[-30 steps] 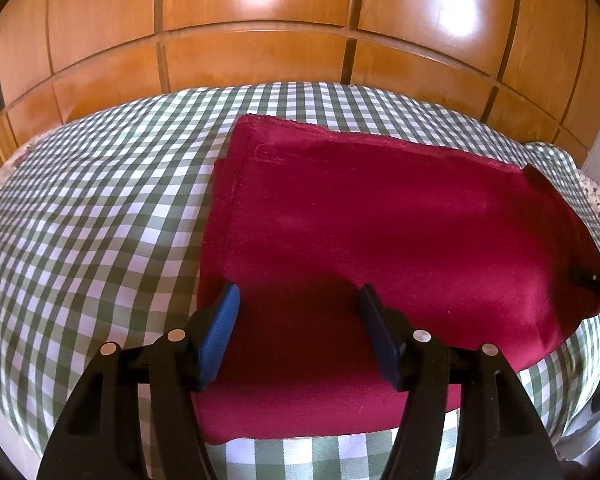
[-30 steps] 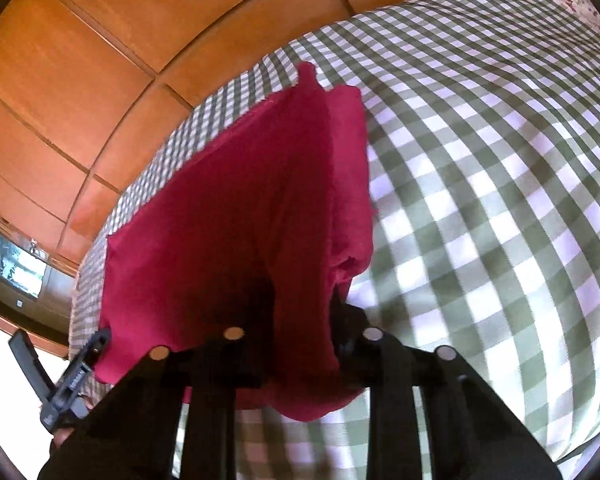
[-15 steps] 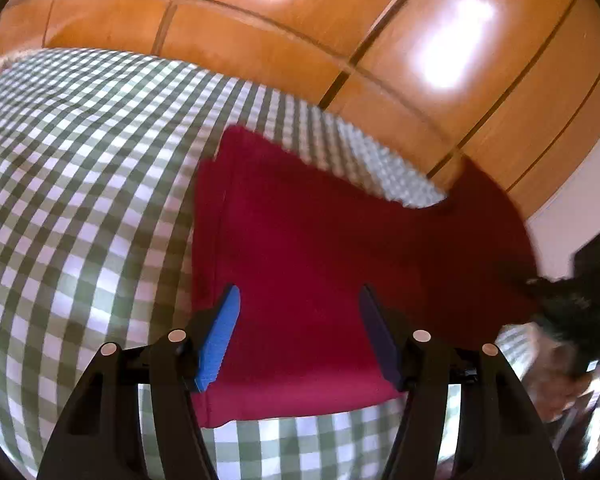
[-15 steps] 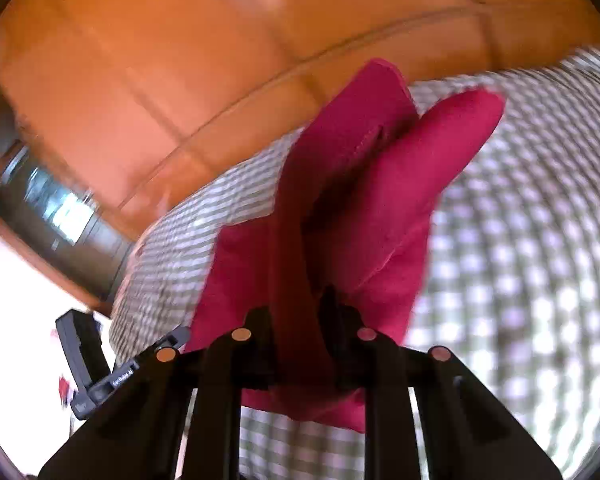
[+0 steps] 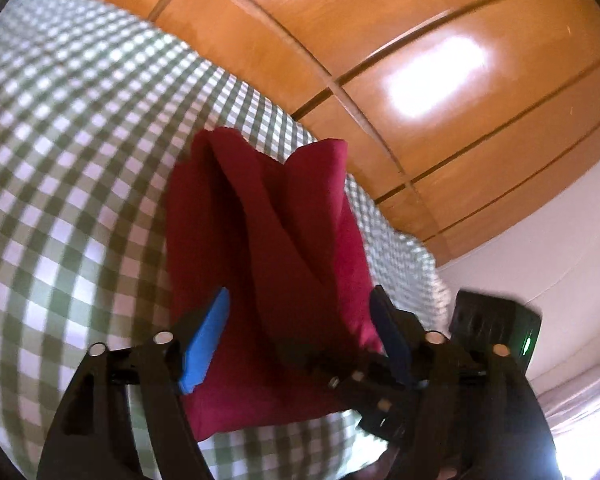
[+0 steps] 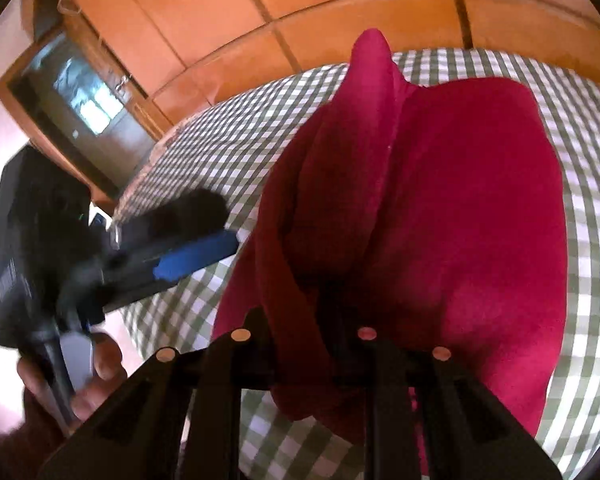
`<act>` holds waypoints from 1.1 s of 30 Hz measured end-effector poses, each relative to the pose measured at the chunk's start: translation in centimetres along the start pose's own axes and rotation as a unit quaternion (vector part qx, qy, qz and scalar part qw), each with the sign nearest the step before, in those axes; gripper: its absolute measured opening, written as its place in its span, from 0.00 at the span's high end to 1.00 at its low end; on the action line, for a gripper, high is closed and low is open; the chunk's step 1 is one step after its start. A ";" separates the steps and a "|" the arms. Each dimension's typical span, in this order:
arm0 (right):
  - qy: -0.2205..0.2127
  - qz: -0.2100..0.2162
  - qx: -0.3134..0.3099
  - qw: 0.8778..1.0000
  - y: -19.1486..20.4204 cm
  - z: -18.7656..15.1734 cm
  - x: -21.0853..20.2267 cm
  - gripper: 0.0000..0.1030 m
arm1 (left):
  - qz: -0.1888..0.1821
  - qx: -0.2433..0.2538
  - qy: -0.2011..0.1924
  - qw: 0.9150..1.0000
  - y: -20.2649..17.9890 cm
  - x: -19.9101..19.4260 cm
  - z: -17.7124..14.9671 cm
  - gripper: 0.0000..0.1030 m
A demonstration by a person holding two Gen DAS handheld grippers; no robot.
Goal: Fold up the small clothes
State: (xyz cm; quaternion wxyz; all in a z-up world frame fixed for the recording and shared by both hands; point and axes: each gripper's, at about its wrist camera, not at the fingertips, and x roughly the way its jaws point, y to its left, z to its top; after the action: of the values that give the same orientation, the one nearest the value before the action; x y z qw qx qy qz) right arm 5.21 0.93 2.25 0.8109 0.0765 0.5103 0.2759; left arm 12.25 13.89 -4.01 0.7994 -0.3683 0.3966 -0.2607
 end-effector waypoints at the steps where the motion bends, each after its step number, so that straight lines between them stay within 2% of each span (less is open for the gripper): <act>1: 0.000 0.006 -0.003 1.000 0.0 -0.1 -0.2 0.65 | -0.010 -0.015 0.004 1.000 0.3 0.2 0.3 0.24; 2: -0.001 0.021 -0.005 1.000 0.0 -0.1 -0.5 0.54 | -0.014 -0.027 0.008 1.000 0.5 0.5 0.5 0.24; 4: -0.008 0.044 -0.019 0.999 0.5 -0.2 -1.5 0.47 | -0.018 -0.036 0.010 0.999 0.5 0.7 0.9 0.24; 5: -0.009 0.050 -0.026 0.998 0.6 -0.5 -2.0 0.40 | -0.021 -0.037 0.013 0.999 0.5 1.0 1.2 0.24; 7: -0.007 0.080 -0.028 0.996 0.5 -1.2 -3.5 0.36 | -0.026 -0.047 0.026 0.998 0.7 1.6 1.7 0.24; 9: -0.015 0.090 -0.027 0.995 -0.3 -2.1 -5.3 0.36 | -0.017 -0.054 0.037 0.998 1.0 2.4 2.1 0.24; 12: -0.039 0.064 -0.015 0.997 -2.4 -3.6 -8.1 0.36 | -0.005 -0.051 0.049 0.998 1.0 3.1 2.3 0.24; 14: -0.051 0.010 -0.001 0.999 -4.6 -4.1 -9.1 0.35 | 0.001 -0.043 0.055 0.998 0.5 3.7 2.4 0.24; 16: -0.053 -0.023 0.012 0.998 -6.2 -4.4 -9.2 0.37 | 0.010 -0.032 0.063 0.997 -0.3 4.0 2.2 0.24; 17: -0.050 -0.030 0.019 0.998 -6.8 -4.3 -9.0 0.40 | 0.022 -0.027 0.066 0.997 -0.5 4.3 2.2 0.27; 18: -0.049 -0.032 0.022 0.998 -7.0 -4.3 -8.7 0.40 | 0.048 -0.013 0.066 0.997 -1.1 4.5 2.1 0.33; 19: -0.049 -0.034 0.018 0.998 -6.9 -4.1 -8.0 0.42 | 0.069 0.000 0.065 0.995 -1.3 4.7 2.1 0.49; 20: -0.048 -0.034 0.011 0.998 -6.5 -3.8 -7.5 0.42 | 0.092 0.017 0.067 0.993 -1.6 4.9 2.1 0.73; 21: -0.043 -0.036 -0.003 0.998 -5.7 -3.7 -6.7 0.42 | 0.119 0.039 0.070 0.990 -2.0 5.0 2.1 0.76; 23: -0.036 -0.042 -0.025 0.998 -4.0 -3.6 -5.5 0.42 | 0.151 0.077 0.050 0.984 -2.9 4.1 1.9 0.80; 25: -0.026 -0.030 -0.035 0.999 -2.6 -3.8 -5.1 0.42 | 0.168 0.104 0.032 0.980 -3.5 2.8 1.6 0.81; 27: -0.022 -0.030 -0.055 0.998 -1.5 -4.2 -4.6 0.42 | 0.182 0.111 0.025 0.977 -3.2 1.9 1.3 0.81; 30: -0.008 -0.049 -0.056 0.997 -1.6 -4.8 -3.1 0.42 | 0.222 0.101 0.050 0.968 -0.5 2.6 0.3 0.77; 32: 0.001 -0.058 -0.046 0.997 -1.9 -4.9 -1.8 0.42 | 0.253 0.117 0.035 0.960 0.3 2.8 -0.6 0.54; 33: -0.001 -0.061 -0.051 0.997 -1.8 -5.1 -1.9 0.42 | 0.265 0.121 0.026 0.956 0.1 2.7 -0.8 0.50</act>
State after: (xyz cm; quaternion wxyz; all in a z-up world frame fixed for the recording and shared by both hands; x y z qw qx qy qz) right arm 0.84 -2.36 0.70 0.8294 0.0043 0.4987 0.2516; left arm 13.03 11.75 -5.64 0.8679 -0.1435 0.4658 -0.0954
